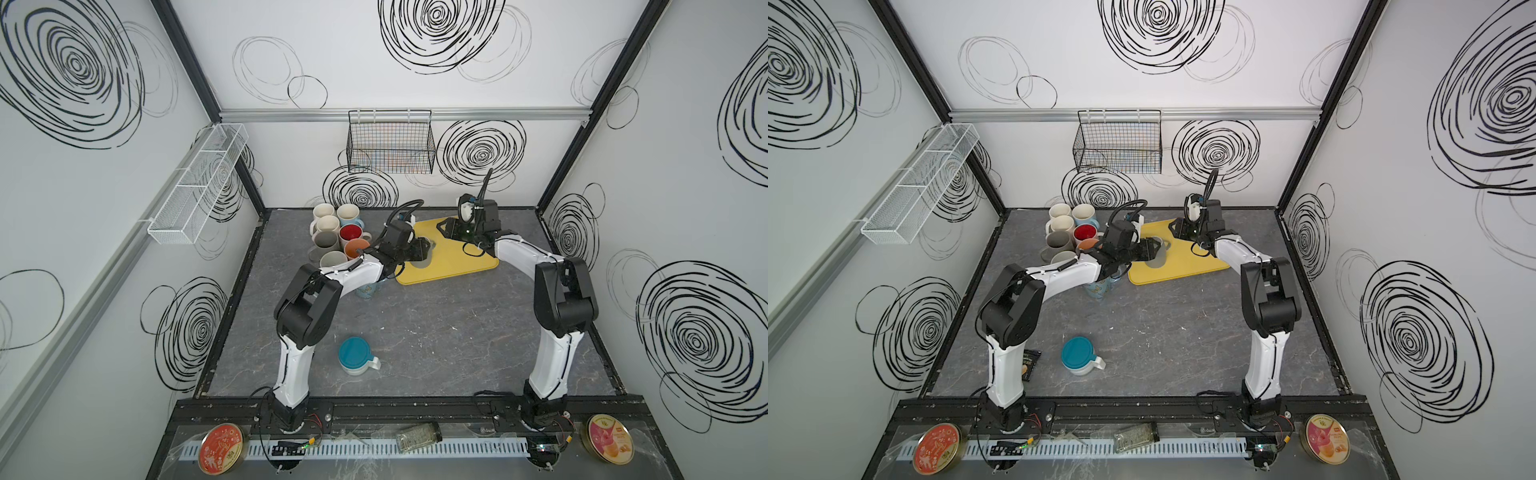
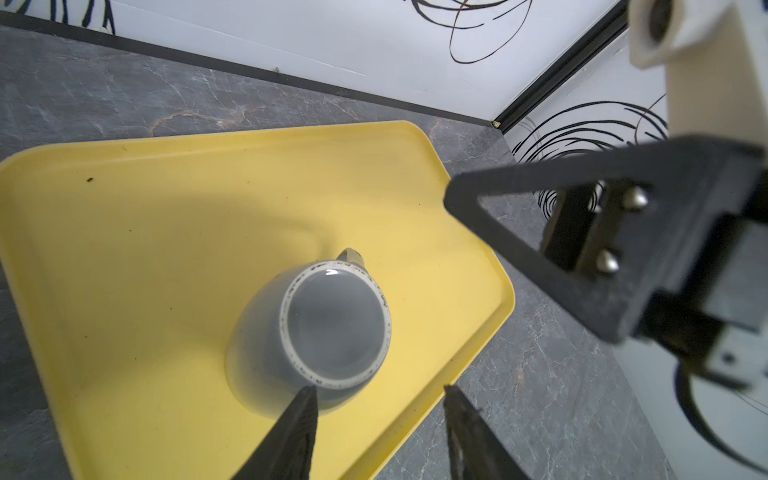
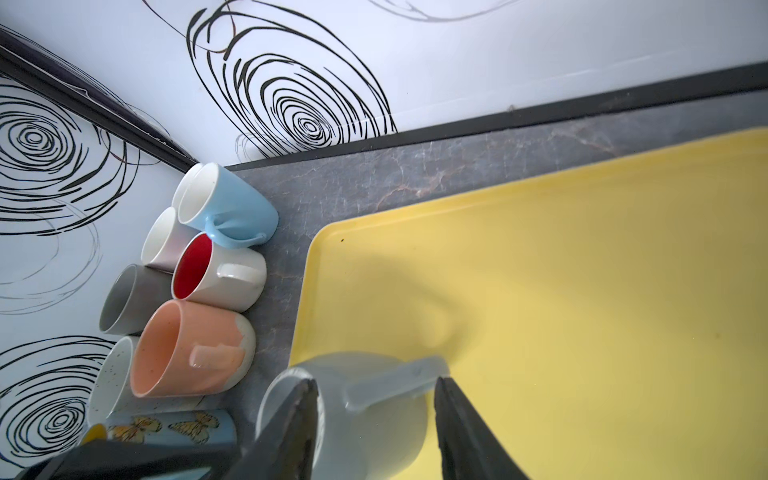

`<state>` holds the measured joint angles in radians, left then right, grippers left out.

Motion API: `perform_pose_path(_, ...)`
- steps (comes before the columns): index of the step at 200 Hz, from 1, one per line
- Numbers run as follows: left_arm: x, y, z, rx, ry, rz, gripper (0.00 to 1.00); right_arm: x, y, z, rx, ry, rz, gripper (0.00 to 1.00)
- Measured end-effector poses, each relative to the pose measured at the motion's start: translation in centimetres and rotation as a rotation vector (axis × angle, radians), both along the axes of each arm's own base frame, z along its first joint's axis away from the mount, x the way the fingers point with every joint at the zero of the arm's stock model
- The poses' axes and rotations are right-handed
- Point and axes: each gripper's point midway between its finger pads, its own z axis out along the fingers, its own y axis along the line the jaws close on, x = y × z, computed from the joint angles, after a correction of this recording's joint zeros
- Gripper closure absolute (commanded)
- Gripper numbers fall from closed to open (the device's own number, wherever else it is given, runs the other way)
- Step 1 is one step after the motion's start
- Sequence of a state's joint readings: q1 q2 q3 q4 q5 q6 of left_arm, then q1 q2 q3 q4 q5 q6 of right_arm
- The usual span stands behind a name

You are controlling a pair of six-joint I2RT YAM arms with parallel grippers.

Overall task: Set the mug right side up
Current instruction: 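Grip the upside-down grey mug with the right gripper while left gripper approaches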

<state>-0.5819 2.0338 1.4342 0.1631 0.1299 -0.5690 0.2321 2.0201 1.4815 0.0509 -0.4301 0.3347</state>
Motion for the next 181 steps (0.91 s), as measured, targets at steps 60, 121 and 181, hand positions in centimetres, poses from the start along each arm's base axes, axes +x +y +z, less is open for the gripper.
perform_pose_path(60,-0.3,0.4,-1.1,0.015,0.020,0.009,0.48,2.4,1.9,-5.8,0.008,0.091,0.120,0.64)
perform_pose_path(121,-0.3,0.7,-1.4,0.017,0.026,0.018,0.48,-0.9,2.3,-8.0,0.028,0.151,0.193,0.69)
perform_pose_path(181,0.5,1.7,-2.0,0.025,0.034,0.041,0.48,-6.4,2.4,-9.9,0.004,0.231,0.230,0.70)
